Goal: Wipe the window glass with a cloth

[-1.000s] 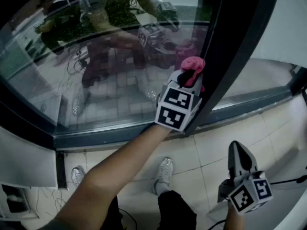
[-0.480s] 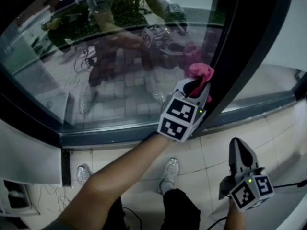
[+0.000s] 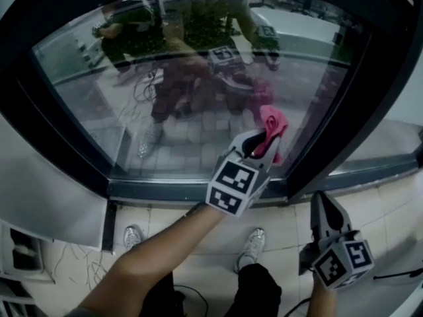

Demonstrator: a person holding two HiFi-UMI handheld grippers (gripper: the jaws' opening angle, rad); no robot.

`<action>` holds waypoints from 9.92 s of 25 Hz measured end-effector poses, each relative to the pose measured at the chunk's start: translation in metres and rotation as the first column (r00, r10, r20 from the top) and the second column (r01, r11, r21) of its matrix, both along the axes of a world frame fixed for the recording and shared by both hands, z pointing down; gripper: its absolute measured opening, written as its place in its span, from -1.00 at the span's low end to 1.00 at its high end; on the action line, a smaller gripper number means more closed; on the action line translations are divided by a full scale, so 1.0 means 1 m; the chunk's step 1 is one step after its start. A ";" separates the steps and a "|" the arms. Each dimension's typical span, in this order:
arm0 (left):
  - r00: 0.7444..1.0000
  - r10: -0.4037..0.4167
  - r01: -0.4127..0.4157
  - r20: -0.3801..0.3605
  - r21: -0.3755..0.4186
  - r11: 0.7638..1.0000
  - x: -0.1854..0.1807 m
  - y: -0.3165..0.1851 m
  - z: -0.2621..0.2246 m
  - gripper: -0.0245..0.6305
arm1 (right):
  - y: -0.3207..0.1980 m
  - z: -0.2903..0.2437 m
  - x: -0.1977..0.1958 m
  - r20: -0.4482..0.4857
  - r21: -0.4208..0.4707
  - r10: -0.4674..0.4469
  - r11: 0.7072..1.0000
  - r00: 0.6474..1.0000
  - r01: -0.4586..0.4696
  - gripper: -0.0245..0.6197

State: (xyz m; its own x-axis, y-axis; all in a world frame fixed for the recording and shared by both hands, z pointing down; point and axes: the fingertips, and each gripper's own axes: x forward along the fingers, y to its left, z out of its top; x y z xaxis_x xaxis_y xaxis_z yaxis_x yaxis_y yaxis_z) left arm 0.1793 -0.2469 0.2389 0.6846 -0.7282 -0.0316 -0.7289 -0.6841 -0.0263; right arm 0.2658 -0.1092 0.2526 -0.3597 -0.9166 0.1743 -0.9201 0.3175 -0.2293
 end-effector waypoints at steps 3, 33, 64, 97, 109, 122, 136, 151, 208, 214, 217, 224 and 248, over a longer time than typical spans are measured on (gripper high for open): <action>0.999 -0.047 0.047 0.006 0.008 0.999 -0.041 0.003 -0.005 -0.76 | -0.005 -0.006 -0.032 0.002 0.008 -0.047 0.999 0.999 0.047 -0.90; 0.765 -0.644 0.644 0.024 -0.040 0.764 -0.545 0.078 0.051 -0.76 | -0.015 0.033 -0.399 0.008 -0.059 -0.482 0.874 0.876 0.482 -0.90; 0.651 -0.747 0.758 0.135 -0.047 0.651 -0.599 0.019 0.106 -0.75 | -0.046 0.072 -0.393 0.015 -0.122 -0.469 0.876 0.883 0.468 -0.90; 0.849 -0.526 0.529 0.060 -0.090 0.844 -0.343 -0.009 0.107 -0.76 | -0.033 0.054 -0.197 0.012 -0.093 -0.248 0.964 0.969 0.248 -0.90; 0.876 -0.480 0.482 0.043 -0.108 0.869 -0.255 -0.022 0.110 -0.76 | -0.023 0.058 -0.110 0.026 -0.094 -0.140 0.985 0.990 0.142 -0.90; 0.928 -0.370 0.373 0.047 -0.115 0.921 -0.139 -0.034 0.106 -0.76 | -0.002 0.058 -0.017 0.038 -0.090 -0.008 0.996 0.999 0.011 -0.90; 0.972 -0.232 0.234 0.028 -0.110 0.966 -0.010 -0.046 0.099 -0.76 | 0.024 0.059 0.067 0.024 -0.096 0.111 0.989 0.993 -0.109 -0.90; 0.991 -0.121 0.126 0.050 -0.116 0.985 0.086 -0.056 0.118 -0.76 | 0.014 0.078 0.119 0.041 -0.124 0.172 0.978 0.984 -0.166 -0.90; 0.951 -0.301 0.306 0.065 -0.084 0.948 -0.239 0.015 0.081 -0.76 | -0.039 0.021 -0.176 0.008 -0.067 -0.252 0.965 0.968 0.252 -0.90; 0.907 -0.417 0.422 0.066 -0.092 0.902 -0.337 0.033 0.091 -0.76 | -0.038 0.023 -0.254 -0.005 -0.081 -0.342 0.937 0.940 0.341 -0.90; 0.884 -0.463 0.468 0.067 -0.109 0.877 -0.382 0.046 0.101 -0.76 | -0.035 0.032 -0.286 -0.003 -0.094 -0.374 0.923 0.927 0.372 -0.90; 0.808 -0.585 0.590 0.072 -0.115 0.799 -0.479 0.071 0.124 -0.76 | -0.024 0.056 -0.339 -0.026 -0.128 -0.430 0.897 0.902 0.424 -0.90; 0.552 -0.824 0.831 0.128 -0.173 0.529 -0.624 0.046 0.207 -0.77 | -0.044 0.121 -0.402 -0.027 -0.185 -0.546 0.826 0.837 0.533 -0.90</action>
State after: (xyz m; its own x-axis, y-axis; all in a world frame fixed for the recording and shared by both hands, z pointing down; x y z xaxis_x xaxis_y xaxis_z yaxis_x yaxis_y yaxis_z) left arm -0.4449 -0.2007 0.4461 -0.2294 -0.9560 0.1829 -0.9725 0.2331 -0.0011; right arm -0.1364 -0.1535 0.3733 -0.7678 -0.5361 0.3510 -0.6297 0.7324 -0.2589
